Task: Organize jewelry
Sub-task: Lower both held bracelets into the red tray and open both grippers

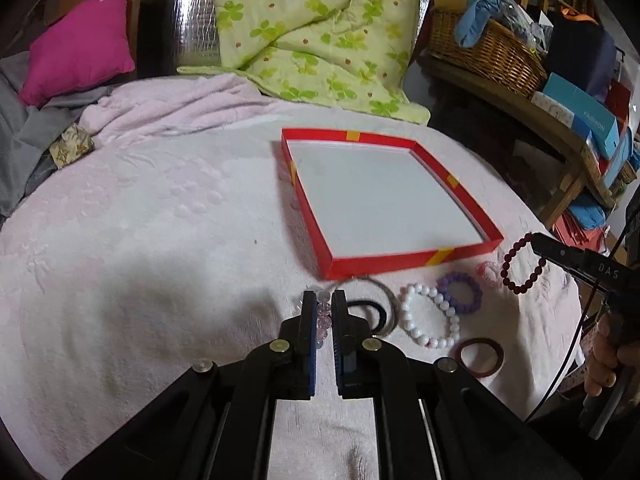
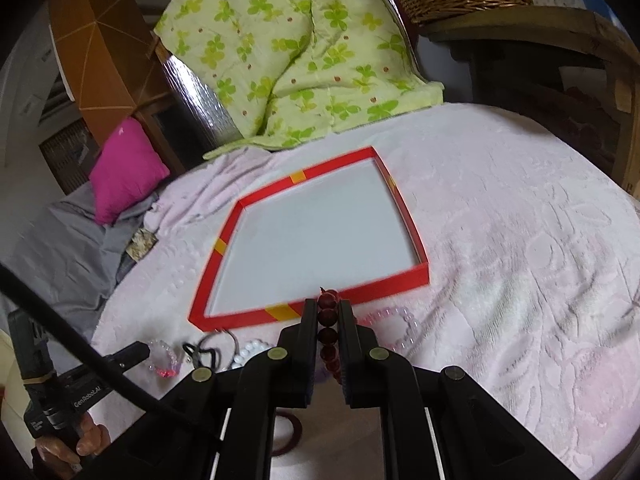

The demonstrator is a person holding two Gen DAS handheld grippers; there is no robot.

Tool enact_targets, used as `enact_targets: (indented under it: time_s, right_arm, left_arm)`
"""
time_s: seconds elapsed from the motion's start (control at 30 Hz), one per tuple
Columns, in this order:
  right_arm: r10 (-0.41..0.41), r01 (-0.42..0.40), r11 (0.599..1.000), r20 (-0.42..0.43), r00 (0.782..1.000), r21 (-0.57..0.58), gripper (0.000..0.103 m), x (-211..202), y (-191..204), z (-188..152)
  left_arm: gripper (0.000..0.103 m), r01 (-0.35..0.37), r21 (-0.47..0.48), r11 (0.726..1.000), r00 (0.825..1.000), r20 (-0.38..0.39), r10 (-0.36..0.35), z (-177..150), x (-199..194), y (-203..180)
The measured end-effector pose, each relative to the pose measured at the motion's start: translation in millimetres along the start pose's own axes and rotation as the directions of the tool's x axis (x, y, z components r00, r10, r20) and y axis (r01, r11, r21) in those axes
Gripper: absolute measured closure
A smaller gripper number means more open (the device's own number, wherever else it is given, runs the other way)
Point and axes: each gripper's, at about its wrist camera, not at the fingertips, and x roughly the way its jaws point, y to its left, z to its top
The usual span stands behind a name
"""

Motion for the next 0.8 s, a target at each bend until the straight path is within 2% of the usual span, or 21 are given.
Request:
enact_targets:
  time_s: [0.13,0.33,0.47,0.6,0.73,0.8]
  right_arm:
    - [0.051,-0.051,0.999,0.043,0.998,0.011,0.092,6,4,17]
    - [0.118,-0.120,0.990,0.033,0.992,0.077,0.092,39,10,43]
    - [0.133,-0.133,0.985,0.000,0.991,0.107,0.092,71,15,55]
    - [0.116,-0.111,0.989,-0.048,0.992,0.099,0.092,101,18,58]
    - [0.089,-0.077,0.989,-0.096,0.991,0.126,0.090,124,11,60]
    - [0.071,-0.054,0.988,-0.112,0.991,0.145,0.089,130,4,61]
  left_arm:
    - [0.096,0.048,-0.008,0.999,0.998,0.043,-0.048,24,-9,-8]
    - [0.096,0.067,0.036,0.997,0.990,0.125,-0.071,81,1,-40]
    - [0.095,0.076,0.048,0.996,0.993,0.085,-0.080,86,45,-51]
    - [0.095,0.063,0.002,0.998,0.998,-0.023,-0.063,80,88,-45]
    - [0.095,0.020,0.013,1.000,0.999,-0.040,-0.019,78,98,-42]
    - [0.092,0.006,0.014,1.000,0.999,-0.042,-0.006,78,98,-40]
